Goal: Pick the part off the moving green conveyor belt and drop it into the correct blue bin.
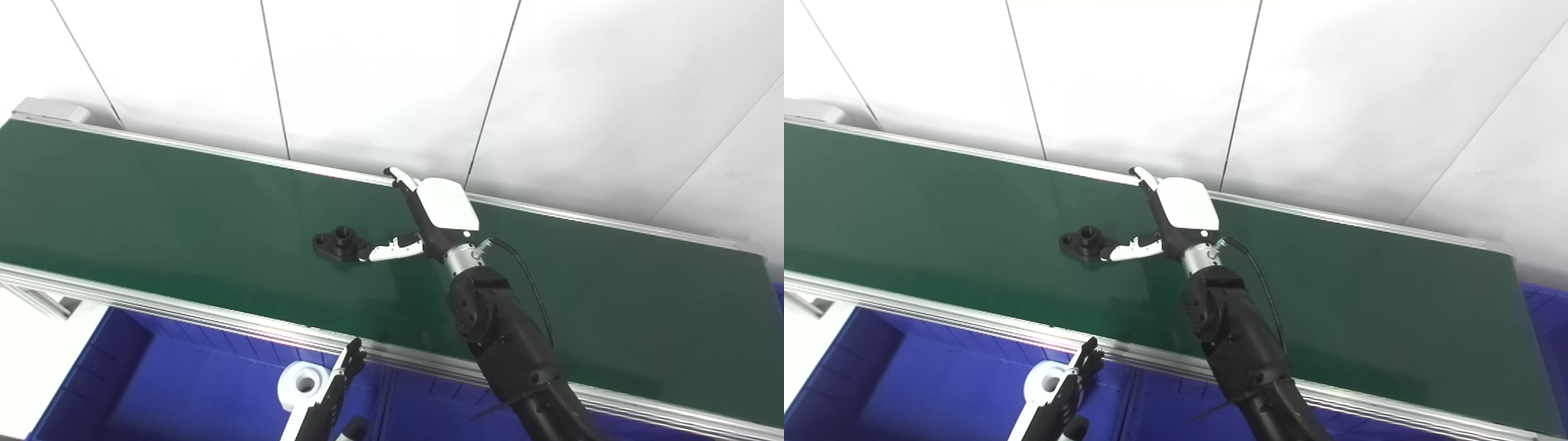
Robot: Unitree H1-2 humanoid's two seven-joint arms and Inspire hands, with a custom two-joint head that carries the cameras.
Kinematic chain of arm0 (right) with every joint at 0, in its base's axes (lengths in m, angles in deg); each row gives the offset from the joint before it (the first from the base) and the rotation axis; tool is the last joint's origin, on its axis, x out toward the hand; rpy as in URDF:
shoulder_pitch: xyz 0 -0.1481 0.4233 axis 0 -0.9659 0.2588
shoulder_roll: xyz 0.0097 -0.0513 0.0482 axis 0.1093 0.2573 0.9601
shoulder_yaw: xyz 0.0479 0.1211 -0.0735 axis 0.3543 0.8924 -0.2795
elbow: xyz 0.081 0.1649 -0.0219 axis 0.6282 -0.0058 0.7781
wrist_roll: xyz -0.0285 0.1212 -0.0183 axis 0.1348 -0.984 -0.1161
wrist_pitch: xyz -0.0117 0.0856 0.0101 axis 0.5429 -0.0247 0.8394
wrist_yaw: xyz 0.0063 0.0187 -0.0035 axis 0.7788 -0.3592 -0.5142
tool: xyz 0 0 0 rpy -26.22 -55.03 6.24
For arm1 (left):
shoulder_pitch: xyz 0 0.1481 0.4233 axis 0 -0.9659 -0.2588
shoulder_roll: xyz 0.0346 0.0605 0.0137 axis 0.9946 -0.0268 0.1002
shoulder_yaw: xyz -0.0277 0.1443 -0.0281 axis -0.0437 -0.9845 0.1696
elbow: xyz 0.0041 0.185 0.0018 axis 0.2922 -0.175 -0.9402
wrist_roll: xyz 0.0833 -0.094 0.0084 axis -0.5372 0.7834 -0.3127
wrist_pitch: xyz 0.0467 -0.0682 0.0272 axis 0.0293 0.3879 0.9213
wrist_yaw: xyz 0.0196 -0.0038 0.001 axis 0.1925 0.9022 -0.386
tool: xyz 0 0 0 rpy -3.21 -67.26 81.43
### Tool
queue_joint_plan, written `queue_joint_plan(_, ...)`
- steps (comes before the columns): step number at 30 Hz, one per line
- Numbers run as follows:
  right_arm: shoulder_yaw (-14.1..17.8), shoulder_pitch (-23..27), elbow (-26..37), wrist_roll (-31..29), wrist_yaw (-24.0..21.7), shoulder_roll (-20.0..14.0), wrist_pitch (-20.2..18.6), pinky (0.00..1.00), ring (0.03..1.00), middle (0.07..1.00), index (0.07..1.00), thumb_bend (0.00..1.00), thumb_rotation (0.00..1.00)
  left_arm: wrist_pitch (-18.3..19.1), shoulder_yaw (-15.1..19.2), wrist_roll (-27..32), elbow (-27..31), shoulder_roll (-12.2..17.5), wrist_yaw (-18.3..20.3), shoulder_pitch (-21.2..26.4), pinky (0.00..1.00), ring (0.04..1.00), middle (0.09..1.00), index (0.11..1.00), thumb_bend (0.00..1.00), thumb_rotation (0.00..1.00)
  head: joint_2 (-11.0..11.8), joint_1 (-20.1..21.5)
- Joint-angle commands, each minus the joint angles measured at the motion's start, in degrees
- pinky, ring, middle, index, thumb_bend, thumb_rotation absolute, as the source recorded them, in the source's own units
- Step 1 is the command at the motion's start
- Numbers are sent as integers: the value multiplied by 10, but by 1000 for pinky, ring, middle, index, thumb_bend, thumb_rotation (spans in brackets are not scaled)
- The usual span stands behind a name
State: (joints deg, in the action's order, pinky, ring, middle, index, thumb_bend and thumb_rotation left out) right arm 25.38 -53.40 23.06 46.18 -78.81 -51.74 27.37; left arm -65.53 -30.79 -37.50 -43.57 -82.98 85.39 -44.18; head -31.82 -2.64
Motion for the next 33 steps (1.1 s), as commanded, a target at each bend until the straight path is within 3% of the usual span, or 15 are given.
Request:
queue_joint_plan(1,-4,31,3,0,18,14,-7,631,737,825,893,979,516,-6,-28,-6,16,-28,-6,-19,983,957,970,1000,584,1000,-1,-1)
queue_joint_plan(3,-9,33,-6,4,21,16,-12,609,726,820,887,993,523,-7,-29,-10,16,-29,-8,-21,979,953,965,1000,547,996,-2,-2)
queue_joint_plan(10,-33,30,-26,12,18,26,-20,575,694,790,871,991,550,-9,-34,-17,18,-33,-11,-25,981,952,955,1000,561,989,-8,-11)
queue_joint_plan(14,-51,30,-40,20,12,31,-32,441,537,671,809,982,545,-11,-38,-19,20,-34,-12,-28,966,948,955,1000,541,983,-11,-13)
queue_joint_plan(16,-59,32,-55,20,14,33,-35,376,476,610,751,934,458,-13,-41,-15,21,-34,-11,-30,976,954,964,1000,555,979,-14,-13)
queue_joint_plan(18,-69,34,-71,23,17,32,-34,234,302,410,660,807,145,-15,-43,-14,21,-34,-11,-32,995,964,972,1000,540,976,-16,-14)
queue_joint_plan(19,-78,36,-79,32,17,30,-40,217,281,386,650,793,109,-13,-43,-13,23,-35,-11,-34,995,964,973,1000,539,976,-16,-14)
queue_joint_plan(20,-87,36,-84,42,16,27,-46,169,227,320,555,629,112,-12,-44,-11,25,-35,-10,-35,998,969,976,1000,537,976,-18,-15)
queue_joint_plan(21,-95,36,-88,50,14,24,-53,148,208,297,521,573,111,-11,-45,-10,27,-35,-10,-36,999,969,977,1000,533,976,-19,-14)
queue_joint_plan(22,-101,35,-89,54,9,22,-59,141,205,296,502,545,111,-10,-45,-9,28,-36,-9,-38,1000,969,978,1000,529,976,-19,-14)
queue_joint_plan(23,-107,33,-89,58,4,20,-68,148,224,399,491,537,45,-9,-45,-9,29,-36,-9,-38,1000,969,978,1000,519,977,-20,-14)
queue_joint_plan(25,-115,31,-90,59,0,17,-77,145,228,452,485,533,11,-7,-45,-8,31,-36,-8,-39,1000,968,974,1000,511,977,-21,-15)
queue_joint_plan(33,-141,30,-106,78,-1,8,-102,104,180,469,484,532,0,4,-47,-10,39,-35,-5,-40,1000,967,965,1000,521,963,-27,-11)
